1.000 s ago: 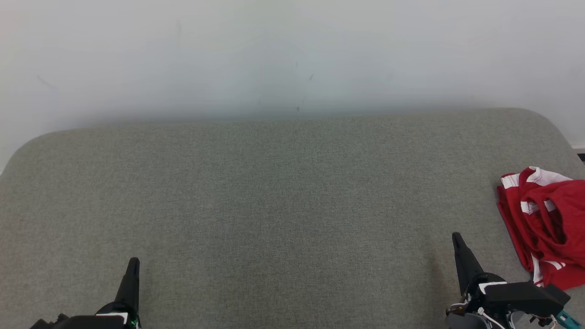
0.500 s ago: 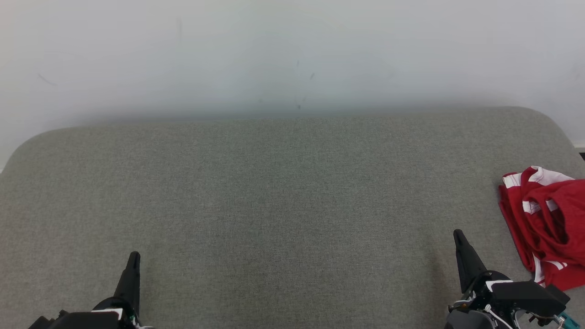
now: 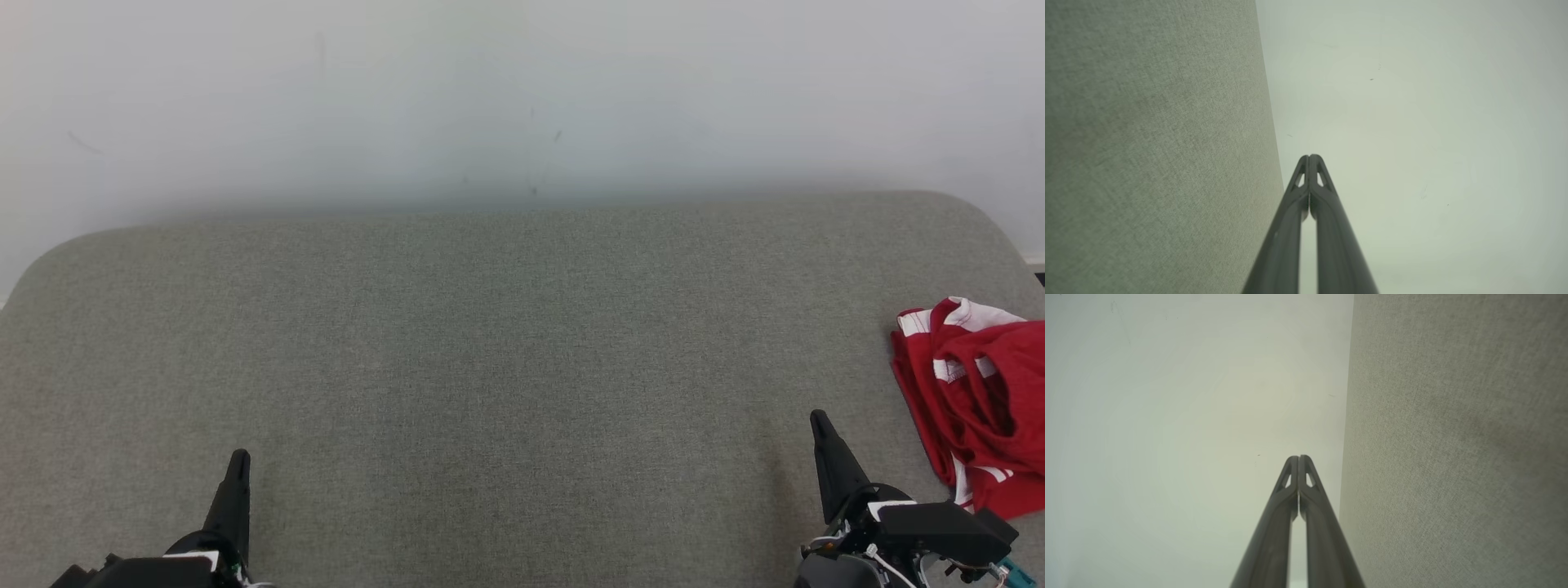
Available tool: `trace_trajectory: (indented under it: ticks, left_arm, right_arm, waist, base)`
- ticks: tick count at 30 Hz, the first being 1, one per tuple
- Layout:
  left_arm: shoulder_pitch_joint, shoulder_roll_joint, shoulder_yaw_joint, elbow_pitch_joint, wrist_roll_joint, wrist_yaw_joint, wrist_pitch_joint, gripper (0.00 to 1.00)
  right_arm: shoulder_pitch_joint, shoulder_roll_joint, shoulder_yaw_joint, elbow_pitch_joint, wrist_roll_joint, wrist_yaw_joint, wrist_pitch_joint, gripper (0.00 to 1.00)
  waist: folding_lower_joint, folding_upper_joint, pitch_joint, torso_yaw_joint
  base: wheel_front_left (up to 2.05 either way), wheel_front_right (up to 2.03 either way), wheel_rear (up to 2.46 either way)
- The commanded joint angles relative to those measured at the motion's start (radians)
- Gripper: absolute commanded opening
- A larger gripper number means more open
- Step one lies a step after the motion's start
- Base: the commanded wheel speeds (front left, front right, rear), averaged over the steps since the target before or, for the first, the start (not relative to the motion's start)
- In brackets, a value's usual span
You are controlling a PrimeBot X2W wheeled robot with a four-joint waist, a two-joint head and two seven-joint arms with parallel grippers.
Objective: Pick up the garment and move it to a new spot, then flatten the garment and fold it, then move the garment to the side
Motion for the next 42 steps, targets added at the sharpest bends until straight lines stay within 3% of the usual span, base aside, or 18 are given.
trace_trajectory:
  ticks: [1, 42]
  left_arm:
    - [-0.011, 0.005, 0.003, -0.004, -0.005, -0.001, 0.000, 0.00]
    - [-0.010, 0.005, 0.003, -0.004, -0.005, -0.001, 0.000, 0.00]
  right_arm:
    - [-0.007, 0.002, -0.001, -0.002, 0.001, 0.001, 0.003, 0.00]
    - [-0.007, 0.002, -0.001, -0.002, 0.001, 0.001, 0.003, 0.00]
  waist:
    - [0.0000, 0.0000, 0.000, 0.000]
    - [0.0000, 0.0000, 0.000, 0.000]
  base:
    - [0.00, 0.00, 0.00]
    - [0.00, 0.00, 0.00]
